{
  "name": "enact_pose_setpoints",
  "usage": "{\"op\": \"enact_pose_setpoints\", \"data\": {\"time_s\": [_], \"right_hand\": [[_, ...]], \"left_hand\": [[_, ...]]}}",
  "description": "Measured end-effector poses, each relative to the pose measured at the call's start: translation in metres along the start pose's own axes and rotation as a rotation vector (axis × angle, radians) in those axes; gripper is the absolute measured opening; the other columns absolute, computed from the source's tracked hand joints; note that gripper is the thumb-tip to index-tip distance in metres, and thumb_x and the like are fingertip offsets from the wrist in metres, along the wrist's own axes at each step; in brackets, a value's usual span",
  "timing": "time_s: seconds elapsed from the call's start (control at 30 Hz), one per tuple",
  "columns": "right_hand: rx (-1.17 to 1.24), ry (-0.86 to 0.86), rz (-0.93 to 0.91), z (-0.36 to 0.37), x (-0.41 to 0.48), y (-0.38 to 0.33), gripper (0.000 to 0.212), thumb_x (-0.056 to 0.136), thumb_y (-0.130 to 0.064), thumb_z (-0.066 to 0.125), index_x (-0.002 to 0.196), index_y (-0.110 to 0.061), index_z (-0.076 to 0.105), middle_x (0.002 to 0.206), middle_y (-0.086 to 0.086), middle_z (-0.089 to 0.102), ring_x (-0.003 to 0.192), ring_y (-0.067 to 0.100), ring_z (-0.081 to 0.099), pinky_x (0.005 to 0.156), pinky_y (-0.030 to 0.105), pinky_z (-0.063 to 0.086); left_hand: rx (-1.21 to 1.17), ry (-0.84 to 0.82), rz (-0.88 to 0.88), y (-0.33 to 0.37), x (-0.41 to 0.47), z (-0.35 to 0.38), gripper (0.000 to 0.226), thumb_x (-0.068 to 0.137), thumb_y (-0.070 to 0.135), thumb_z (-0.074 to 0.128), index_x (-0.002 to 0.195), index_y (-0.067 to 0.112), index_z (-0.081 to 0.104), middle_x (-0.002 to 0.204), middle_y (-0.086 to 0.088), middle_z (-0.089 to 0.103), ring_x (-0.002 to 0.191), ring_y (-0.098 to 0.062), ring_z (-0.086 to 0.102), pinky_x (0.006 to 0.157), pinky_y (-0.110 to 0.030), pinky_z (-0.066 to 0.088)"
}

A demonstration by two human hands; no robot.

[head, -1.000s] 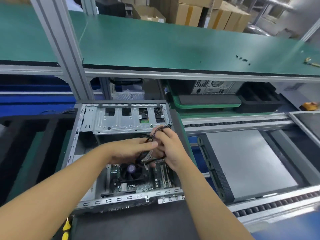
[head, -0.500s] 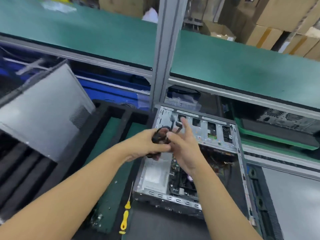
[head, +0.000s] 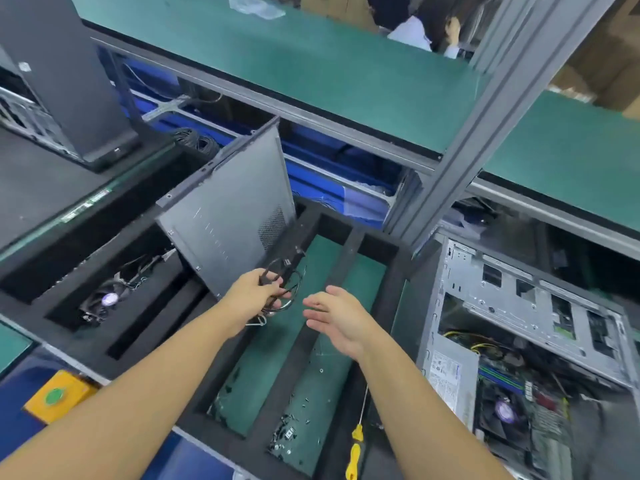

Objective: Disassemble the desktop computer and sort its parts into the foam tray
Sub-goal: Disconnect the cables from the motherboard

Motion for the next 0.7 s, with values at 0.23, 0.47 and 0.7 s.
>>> {"op": "enact_pose_setpoints", "data": {"time_s": [0.23,0.47,0.7], "right_hand": [[-0.023,0.066,0.118,0.01,0.009,0.03,0.037,0.094,-0.012,0.054,0.129,-0.013,0.045,0.119,0.016,0.066,0.094,0.026,0.065,0.079,0.033,0.057],[-0.052,0.156,0.121,0.001,0.006,0.046,0.027,0.094,-0.015,0.052,0.12,-0.017,0.049,0.116,0.011,0.067,0.095,0.024,0.066,0.085,0.033,0.057],[-0.111,0.185,0.037,-0.017,-0.026,0.035,0.026,0.098,-0.018,0.046,0.122,-0.013,0.054,0.109,0.008,0.07,0.08,0.017,0.064,0.075,0.028,0.056]], "left_hand": [[0.413,-0.036,0.006,-0.033,0.038,-0.002,0.028,0.098,0.019,0.054,0.125,0.018,0.049,0.1,0.003,0.068,0.08,-0.012,0.06,0.069,-0.025,0.045],[0.926,-0.102,-0.028,-0.059,0.044,0.043,0.059,0.091,0.025,0.06,0.137,0.002,0.032,0.148,-0.014,0.034,0.132,-0.035,0.039,0.106,-0.043,0.038],[0.667,-0.085,0.215,-0.025,0.027,0.064,0.03,0.094,0.014,0.05,0.119,0.023,0.063,0.123,-0.001,0.066,0.103,-0.017,0.064,0.094,-0.035,0.049]]}}
Point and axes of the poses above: each hand's wrist, its own x-axis towards the middle knuckle, its own z-axis out of the palm, y = z × x, the point moved 1 cm from there along x, towards the middle knuckle
